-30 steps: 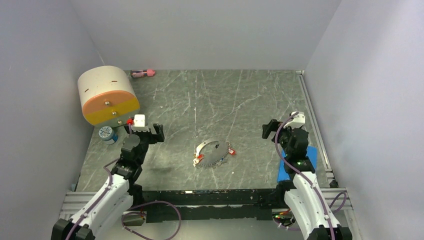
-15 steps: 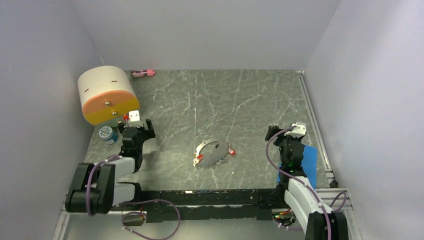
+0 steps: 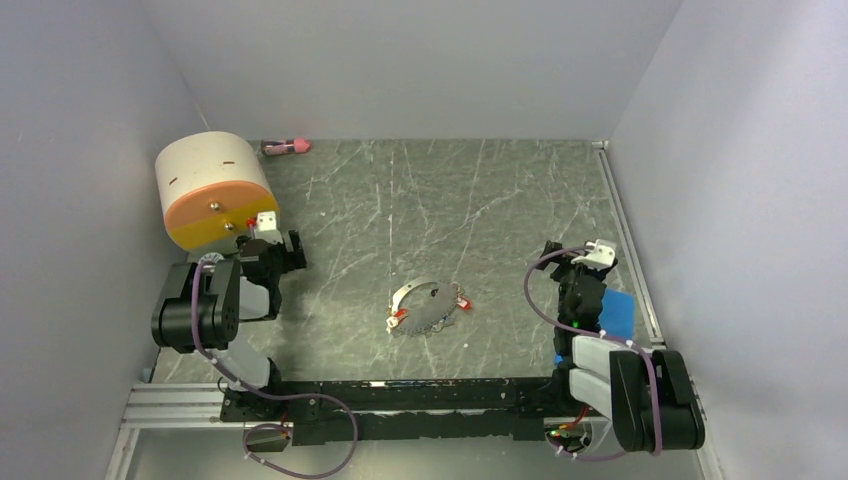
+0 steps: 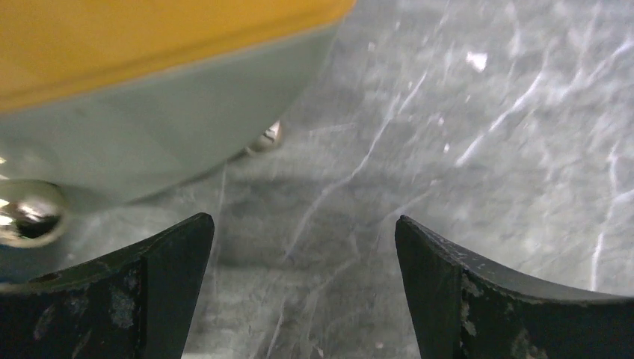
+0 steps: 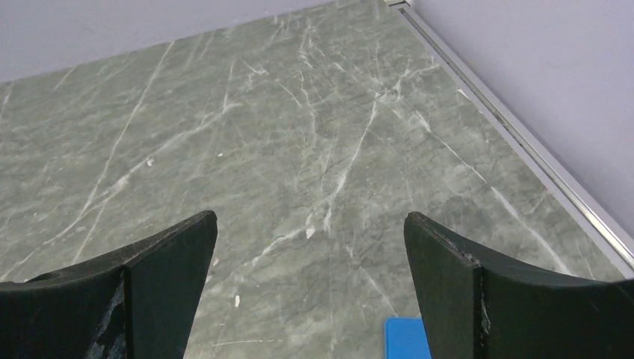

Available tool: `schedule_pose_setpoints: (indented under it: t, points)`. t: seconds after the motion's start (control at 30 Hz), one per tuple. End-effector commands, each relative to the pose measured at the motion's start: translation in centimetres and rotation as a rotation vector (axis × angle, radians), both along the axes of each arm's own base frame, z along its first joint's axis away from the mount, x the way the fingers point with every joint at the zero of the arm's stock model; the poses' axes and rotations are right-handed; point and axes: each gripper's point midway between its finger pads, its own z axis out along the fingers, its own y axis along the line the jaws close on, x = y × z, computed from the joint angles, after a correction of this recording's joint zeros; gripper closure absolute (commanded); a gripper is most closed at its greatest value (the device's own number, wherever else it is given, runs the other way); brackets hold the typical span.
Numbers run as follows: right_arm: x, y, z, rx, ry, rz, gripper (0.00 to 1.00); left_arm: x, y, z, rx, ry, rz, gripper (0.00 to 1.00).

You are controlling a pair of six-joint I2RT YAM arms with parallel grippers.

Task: Put the keys on the keyring

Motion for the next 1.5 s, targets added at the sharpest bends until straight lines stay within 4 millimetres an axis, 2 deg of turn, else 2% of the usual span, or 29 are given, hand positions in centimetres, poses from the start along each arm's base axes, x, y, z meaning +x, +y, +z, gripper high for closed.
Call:
schedule_pose_setpoints:
  t: [0.0, 0.07, 0.3, 0.43, 0.53, 0.57, 0.73, 1.47]
  points:
    - [0.0, -0.4, 1.3, -0.019, -0.072, -0.018, 0.01, 2.1, -0.1, 1.5, 0.013, -0.019, -0.037, 0.04]
    - [0.7, -0.4, 2.1, -0.027, -0.079, -0.017, 0.01, 2.6, 0.0, 1.6, 0.017, -0.041, -0.035, 0.04]
    - [2.0, -0.6, 1.6, -0.074, -0.06, -0.021, 0.01, 2.7, 0.0, 1.1, 0.008, -0.002, -0.035, 0.04]
    - [2.5, -0.8, 0.3, -0.077, -0.059, -0.03, 0.01, 2.7, 0.0, 1.1, 0.008, -0.002, -0.034, 0.04]
    - [3.0, -0.5, 0.2, -0.087, -0.045, -0.016, 0.01, 2.7, 0.0, 1.1, 0.009, -0.006, -0.034, 0.04]
    - [3.4, -0.2, -0.8, -0.092, 0.01, 0.004, 0.01, 2.6, 0.0, 1.1, 0.009, -0.004, -0.035, 0.04]
    - [6.2, 0.1, -2.1, -0.101, 0.132, 0.019, 0.01, 2.7, 0.0, 1.1, 0.009, -0.009, -0.034, 0.04]
    - [6.1, 0.0, -2.0, -0.107, 0.121, 0.016, 0.01, 2.7, 0.0, 1.1, 0.009, -0.006, -0.035, 0.04]
